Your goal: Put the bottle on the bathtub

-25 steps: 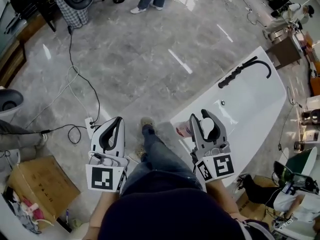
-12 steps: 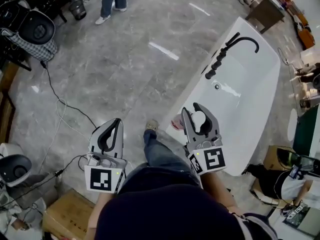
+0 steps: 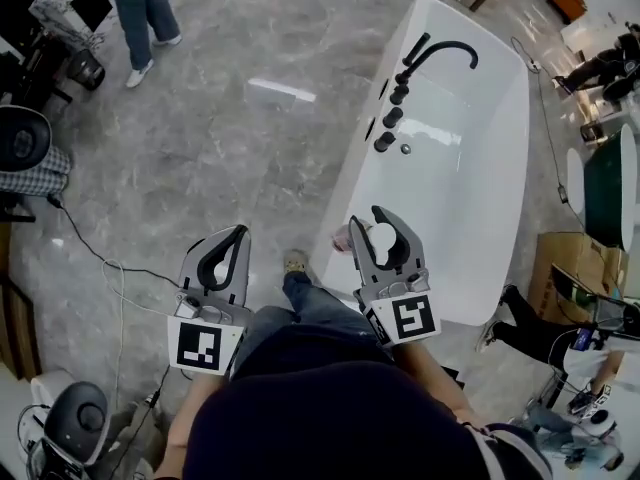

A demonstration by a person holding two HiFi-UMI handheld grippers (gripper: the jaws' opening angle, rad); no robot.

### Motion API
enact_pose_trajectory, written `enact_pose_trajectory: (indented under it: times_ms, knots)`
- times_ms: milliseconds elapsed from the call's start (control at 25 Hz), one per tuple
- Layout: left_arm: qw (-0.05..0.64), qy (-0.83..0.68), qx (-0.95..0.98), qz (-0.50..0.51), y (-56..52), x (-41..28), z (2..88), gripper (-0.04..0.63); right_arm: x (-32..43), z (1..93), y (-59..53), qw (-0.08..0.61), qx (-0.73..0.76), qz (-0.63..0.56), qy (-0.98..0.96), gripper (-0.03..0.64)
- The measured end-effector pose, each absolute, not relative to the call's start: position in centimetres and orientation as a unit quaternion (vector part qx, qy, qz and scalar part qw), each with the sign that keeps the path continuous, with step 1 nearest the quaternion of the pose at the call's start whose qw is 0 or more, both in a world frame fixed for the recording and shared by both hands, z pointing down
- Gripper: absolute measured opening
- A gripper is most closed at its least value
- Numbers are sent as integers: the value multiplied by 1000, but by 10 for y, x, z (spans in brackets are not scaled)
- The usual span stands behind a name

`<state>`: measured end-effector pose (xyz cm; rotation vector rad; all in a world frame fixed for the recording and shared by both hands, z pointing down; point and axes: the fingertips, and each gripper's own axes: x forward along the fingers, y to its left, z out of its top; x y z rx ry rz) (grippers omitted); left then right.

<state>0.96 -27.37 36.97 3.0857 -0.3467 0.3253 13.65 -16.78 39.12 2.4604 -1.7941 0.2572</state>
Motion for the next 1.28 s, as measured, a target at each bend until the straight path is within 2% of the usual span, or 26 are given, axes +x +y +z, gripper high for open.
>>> enact_pose_trajectory:
  times_ms: [360,800,1280]
  knots:
    - [-1,5,995,102,-269,81,382,23,178,416,-144,57,853,103,-508,149]
    - [-7,117,981,155,-269,137,408,23,245,460,-131,82,891,139,-424,149]
    - [-14,191,962,196,-238,164,461,23,284,544,-147,78,903,172,-385,149]
